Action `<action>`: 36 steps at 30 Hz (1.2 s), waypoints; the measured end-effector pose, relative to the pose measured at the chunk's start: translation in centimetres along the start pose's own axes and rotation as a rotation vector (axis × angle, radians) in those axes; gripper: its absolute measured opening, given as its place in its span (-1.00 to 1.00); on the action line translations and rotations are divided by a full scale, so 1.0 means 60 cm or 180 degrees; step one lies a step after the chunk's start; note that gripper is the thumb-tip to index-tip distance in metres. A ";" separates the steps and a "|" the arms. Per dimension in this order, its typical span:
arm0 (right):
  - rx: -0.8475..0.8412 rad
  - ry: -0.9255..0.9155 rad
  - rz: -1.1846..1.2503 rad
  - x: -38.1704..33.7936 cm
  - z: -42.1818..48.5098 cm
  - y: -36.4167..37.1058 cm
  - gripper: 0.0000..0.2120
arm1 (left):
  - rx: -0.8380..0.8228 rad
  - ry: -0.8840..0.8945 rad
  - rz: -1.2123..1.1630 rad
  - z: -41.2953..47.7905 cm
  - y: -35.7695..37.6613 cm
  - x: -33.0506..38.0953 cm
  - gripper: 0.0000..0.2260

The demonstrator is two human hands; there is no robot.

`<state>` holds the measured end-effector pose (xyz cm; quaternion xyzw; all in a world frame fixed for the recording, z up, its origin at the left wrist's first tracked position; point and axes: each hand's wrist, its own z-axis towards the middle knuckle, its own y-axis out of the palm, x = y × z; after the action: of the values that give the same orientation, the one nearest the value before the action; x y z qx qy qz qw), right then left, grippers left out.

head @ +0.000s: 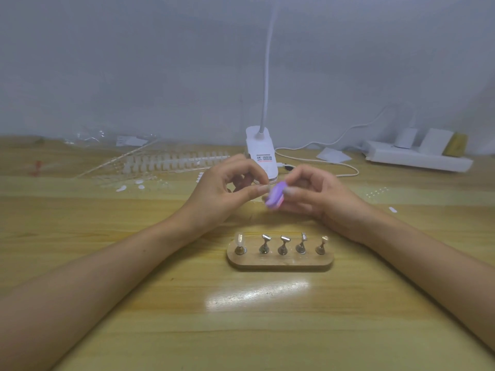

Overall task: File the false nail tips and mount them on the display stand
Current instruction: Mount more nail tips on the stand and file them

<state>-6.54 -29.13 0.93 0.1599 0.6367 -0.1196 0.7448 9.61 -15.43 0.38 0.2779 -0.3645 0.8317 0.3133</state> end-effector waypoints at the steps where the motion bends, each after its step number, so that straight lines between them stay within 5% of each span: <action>1: -0.0143 0.0028 -0.0067 0.000 0.000 0.002 -0.87 | 0.0009 -0.0001 0.0003 0.000 0.000 0.000 -0.96; 5: 0.0328 -0.0016 0.0114 0.002 0.003 0.002 -0.87 | 0.0003 -0.0002 0.0018 -0.001 -0.001 0.001 -0.94; 8: -0.0117 0.0129 -0.0311 0.000 0.003 0.006 -0.87 | 0.0055 -0.0018 0.0032 -0.001 -0.002 0.003 -0.93; 11: 0.0240 0.0082 -0.0060 0.000 0.004 0.004 -0.80 | 0.0066 -0.0027 0.0029 -0.001 -0.002 0.005 -0.95; 15: -0.0094 0.0159 -0.0162 0.000 0.004 0.007 -0.87 | 0.0092 0.0009 0.0025 -0.002 -0.002 0.005 -0.97; 18: 0.0361 0.0123 0.0107 0.001 0.008 0.002 -0.87 | 0.0089 0.0025 0.0048 -0.003 -0.003 0.003 -0.96; 21: -0.0116 0.0250 -0.0278 0.000 0.006 0.007 -0.86 | 0.0116 0.0048 0.0049 -0.003 -0.002 0.004 -0.94; 24: 0.0392 0.0165 0.0091 0.002 0.009 0.001 -0.91 | 0.0101 0.0022 0.0038 -0.002 -0.002 0.002 -0.94; 28: -0.0195 0.0292 -0.0278 0.003 0.007 0.006 -0.88 | 0.0134 -0.0007 0.0017 -0.001 -0.002 0.001 -0.94; 31: 0.0190 0.0195 0.0123 0.002 0.009 0.003 -0.78 | 0.0099 -0.0027 0.0032 -0.001 -0.003 0.002 -0.95; 36: -0.0022 0.0432 0.0093 -0.007 0.013 -0.002 -0.80 | 0.0064 -0.0010 0.0035 -0.003 -0.002 0.002 -0.96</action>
<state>-5.91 -29.55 1.42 0.1745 0.6838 -0.0954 0.7021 9.59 -15.18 0.39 0.2804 -0.3582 0.8366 0.3054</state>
